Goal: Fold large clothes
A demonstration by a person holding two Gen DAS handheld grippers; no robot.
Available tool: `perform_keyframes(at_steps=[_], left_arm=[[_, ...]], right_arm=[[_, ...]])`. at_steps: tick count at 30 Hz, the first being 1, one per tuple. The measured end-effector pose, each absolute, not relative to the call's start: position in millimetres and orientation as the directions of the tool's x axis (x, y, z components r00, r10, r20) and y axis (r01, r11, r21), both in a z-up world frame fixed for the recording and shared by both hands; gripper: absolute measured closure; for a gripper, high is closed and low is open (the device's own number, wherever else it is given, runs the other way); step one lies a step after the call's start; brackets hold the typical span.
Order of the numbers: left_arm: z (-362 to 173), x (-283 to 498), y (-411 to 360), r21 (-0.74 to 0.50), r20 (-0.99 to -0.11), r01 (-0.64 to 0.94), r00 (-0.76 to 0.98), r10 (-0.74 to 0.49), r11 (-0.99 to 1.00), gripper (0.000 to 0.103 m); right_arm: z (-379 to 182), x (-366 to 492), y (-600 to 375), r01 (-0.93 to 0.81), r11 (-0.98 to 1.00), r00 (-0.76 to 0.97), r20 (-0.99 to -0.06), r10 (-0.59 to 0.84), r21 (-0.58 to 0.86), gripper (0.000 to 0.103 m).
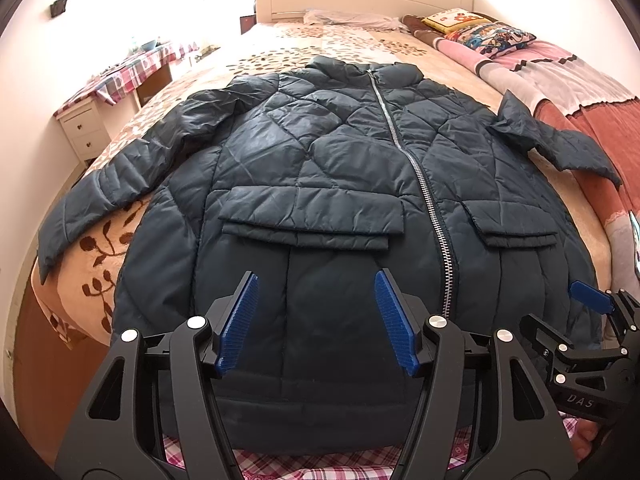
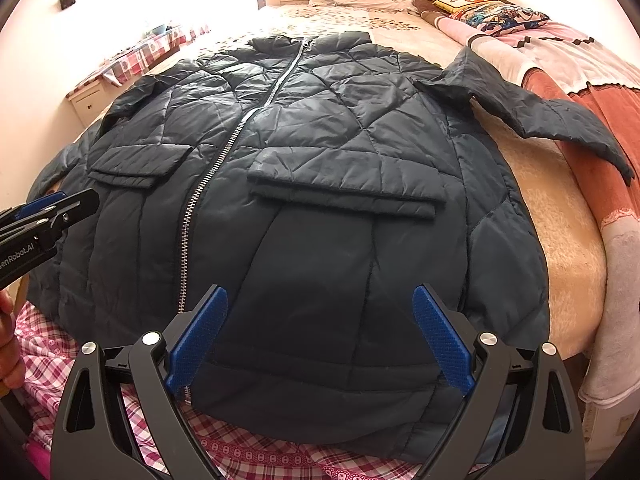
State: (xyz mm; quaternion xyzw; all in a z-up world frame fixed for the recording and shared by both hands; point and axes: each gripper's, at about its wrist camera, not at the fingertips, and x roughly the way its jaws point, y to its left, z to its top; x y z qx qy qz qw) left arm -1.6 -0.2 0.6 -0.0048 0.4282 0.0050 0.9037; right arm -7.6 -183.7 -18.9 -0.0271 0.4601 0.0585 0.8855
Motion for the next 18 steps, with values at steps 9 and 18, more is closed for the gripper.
perform_keyframes(at_steps=[9, 18], left_arm=[[-1.5, -2.5, -1.7, 0.001, -0.78, -0.015, 0.626, 0.01, 1.0, 0.039], [-1.9, -2.0, -1.3, 0.001, -0.781, -0.014, 0.625, 0.01, 1.0, 0.039]], right_arm=[[-19.0, -8.5, -183.0, -0.137, 0.99, 0.569, -0.817, 0.095, 0.02, 0.012], [-19.9, -7.9, -184.9, -0.131, 0.991, 0.567, -0.818, 0.098, 0.028, 0.012]])
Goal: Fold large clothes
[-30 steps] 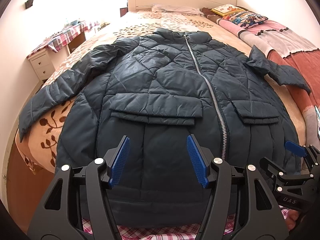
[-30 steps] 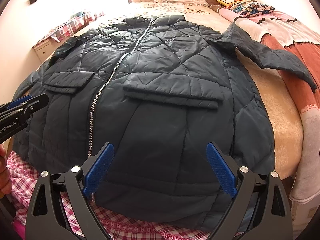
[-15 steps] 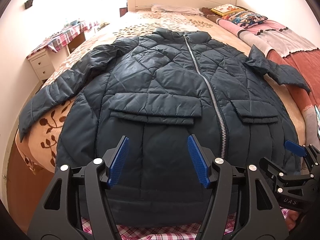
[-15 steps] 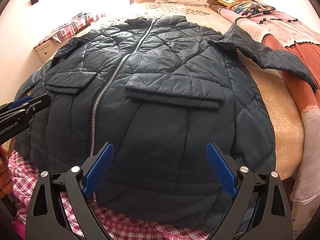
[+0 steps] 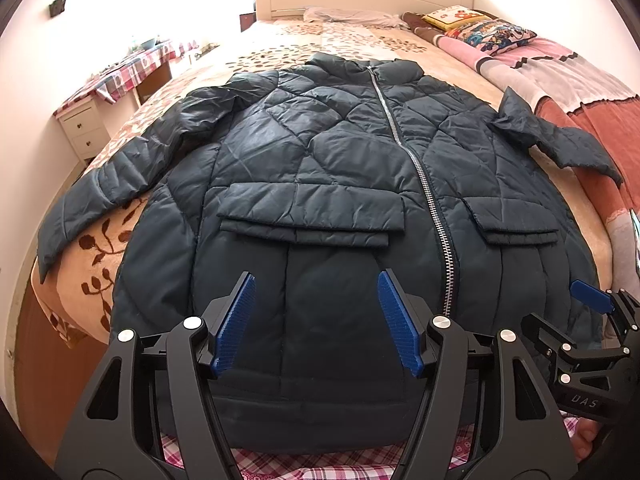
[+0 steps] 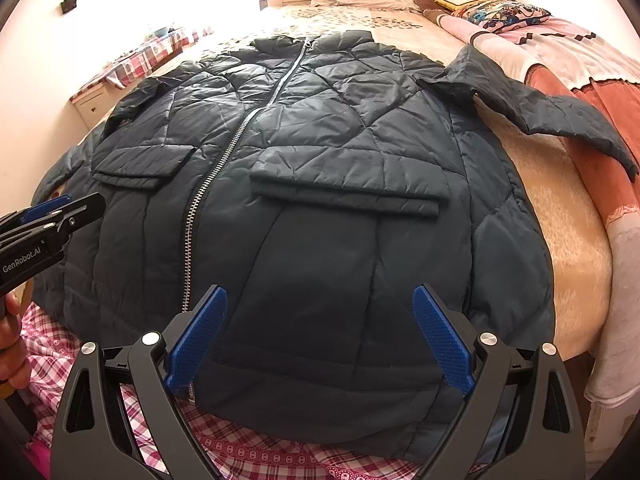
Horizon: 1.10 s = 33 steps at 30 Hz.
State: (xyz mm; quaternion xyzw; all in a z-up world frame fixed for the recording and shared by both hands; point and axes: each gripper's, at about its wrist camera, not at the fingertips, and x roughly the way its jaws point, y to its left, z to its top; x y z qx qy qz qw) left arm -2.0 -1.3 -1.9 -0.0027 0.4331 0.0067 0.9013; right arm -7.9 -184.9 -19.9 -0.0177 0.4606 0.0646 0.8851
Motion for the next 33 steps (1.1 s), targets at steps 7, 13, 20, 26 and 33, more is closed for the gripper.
perform_keyframes(at_steps=[7, 13, 20, 26, 33], left_arm=[[-2.0, -2.3, -1.2, 0.001, -0.781, -0.014, 0.625, 0.01, 1.0, 0.039], [-1.8, -1.8, -1.3, 0.001, -0.781, -0.015, 0.624, 0.01, 1.0, 0.039], [-2.0, -1.8, -1.0, 0.001, -0.782, -0.015, 0.623, 0.01, 1.0, 0.039], [-4.6, -3.0, 2.3, 0.003, -0.784, -0.016, 0.62, 0.012, 1.0, 0.039], [-4.7, -3.0, 2.5, 0.003, -0.785, -0.016, 0.62, 0.012, 1.0, 0.039]], right_arm=[[-21.3, -7.6, -186.3, -0.128, 0.991, 0.565, -0.819, 0.099, 0.031, 0.012], [-21.5, -7.7, -186.1, -0.127, 0.991, 0.565, -0.819, 0.099, 0.032, 0.012], [-21.4, -7.5, -185.9, -0.128, 0.991, 0.565, -0.819, 0.099, 0.032, 0.012], [-21.8, -7.3, -185.9, -0.128, 0.991, 0.564, -0.819, 0.1, 0.033, 0.012], [-21.9, -6.9, -186.4, -0.127, 0.991, 0.564, -0.82, 0.1, 0.033, 0.012]])
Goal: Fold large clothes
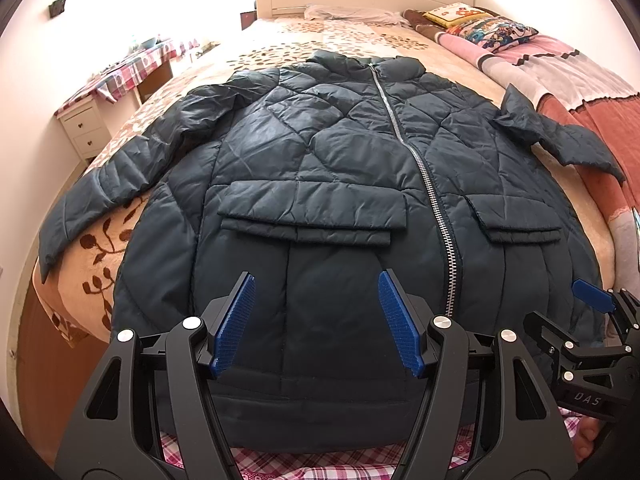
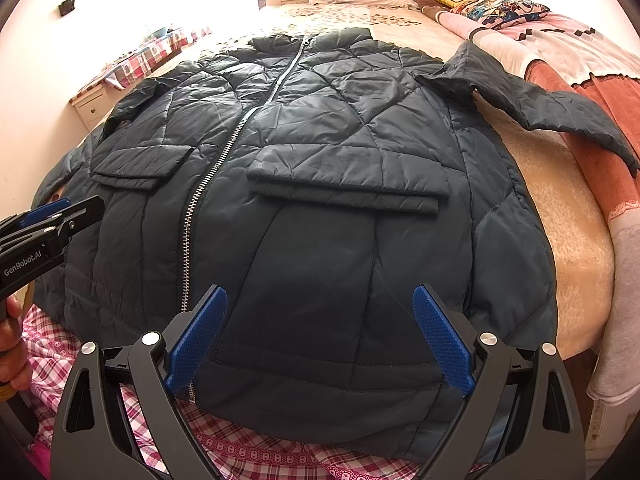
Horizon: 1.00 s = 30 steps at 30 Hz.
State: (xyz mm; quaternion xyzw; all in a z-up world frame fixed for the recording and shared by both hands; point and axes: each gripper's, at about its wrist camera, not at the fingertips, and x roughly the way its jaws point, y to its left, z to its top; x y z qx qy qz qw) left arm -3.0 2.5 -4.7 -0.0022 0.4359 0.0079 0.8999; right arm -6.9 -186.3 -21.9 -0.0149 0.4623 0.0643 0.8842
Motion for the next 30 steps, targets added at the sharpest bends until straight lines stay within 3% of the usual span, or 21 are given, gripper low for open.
perform_keyframes(at_steps=[30], left_arm=[[-7.0, -2.8, 1.5, 0.007, -0.792, -0.019, 0.611, 0.018, 1.0, 0.038]], right_arm=[[-24.1, -7.8, -190.2, -0.118, 0.991, 0.564, -0.818, 0.114, 0.056, 0.012]])
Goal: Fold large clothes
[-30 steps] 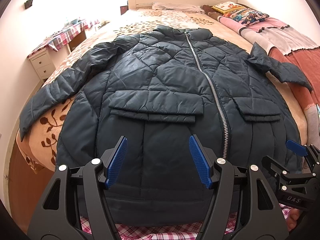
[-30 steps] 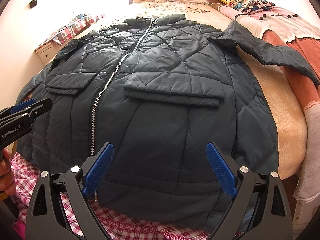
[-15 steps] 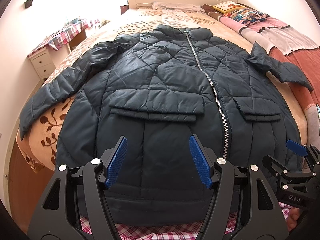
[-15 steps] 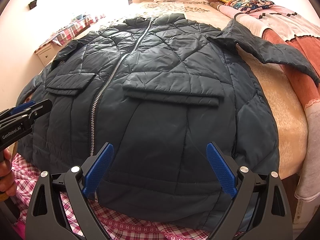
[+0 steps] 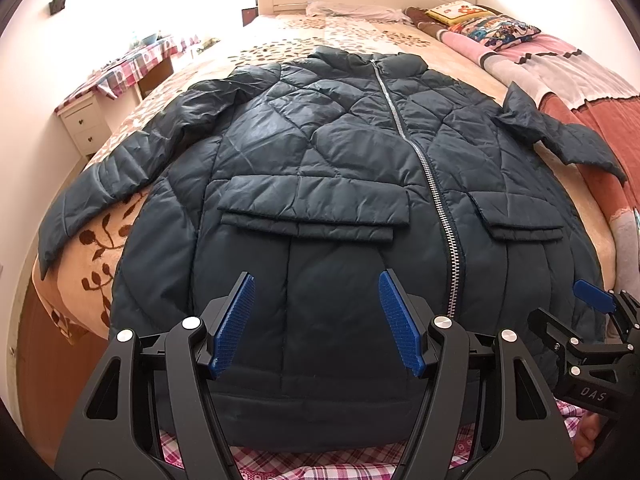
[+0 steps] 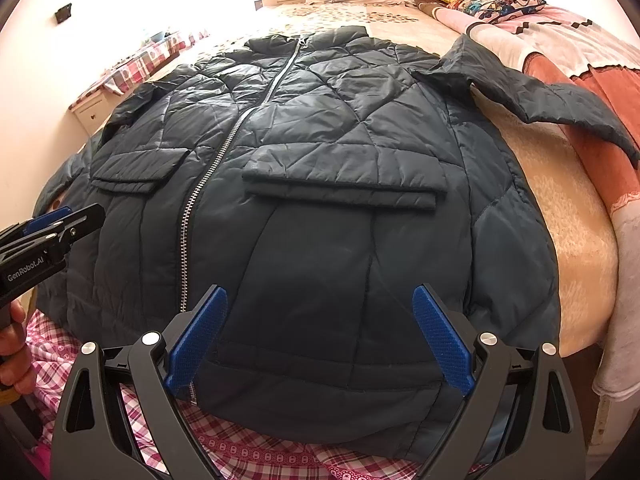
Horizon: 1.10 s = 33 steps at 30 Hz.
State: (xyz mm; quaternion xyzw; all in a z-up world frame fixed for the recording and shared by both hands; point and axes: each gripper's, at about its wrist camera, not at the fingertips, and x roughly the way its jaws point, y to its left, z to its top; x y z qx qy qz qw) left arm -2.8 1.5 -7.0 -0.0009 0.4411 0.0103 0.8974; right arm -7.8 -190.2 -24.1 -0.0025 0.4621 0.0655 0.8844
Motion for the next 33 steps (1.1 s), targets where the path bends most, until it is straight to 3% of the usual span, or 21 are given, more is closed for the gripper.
perform_keyframes(at_steps=[33], left_arm=[[-11.3, -4.1, 3.4, 0.011, -0.797, -0.021, 0.604, 0.021, 1.0, 0.038]], right_arm=[[-13.0, -7.5, -203.8, -0.1, 0.989, 0.606, -0.781, 0.148, 0.11, 0.012]])
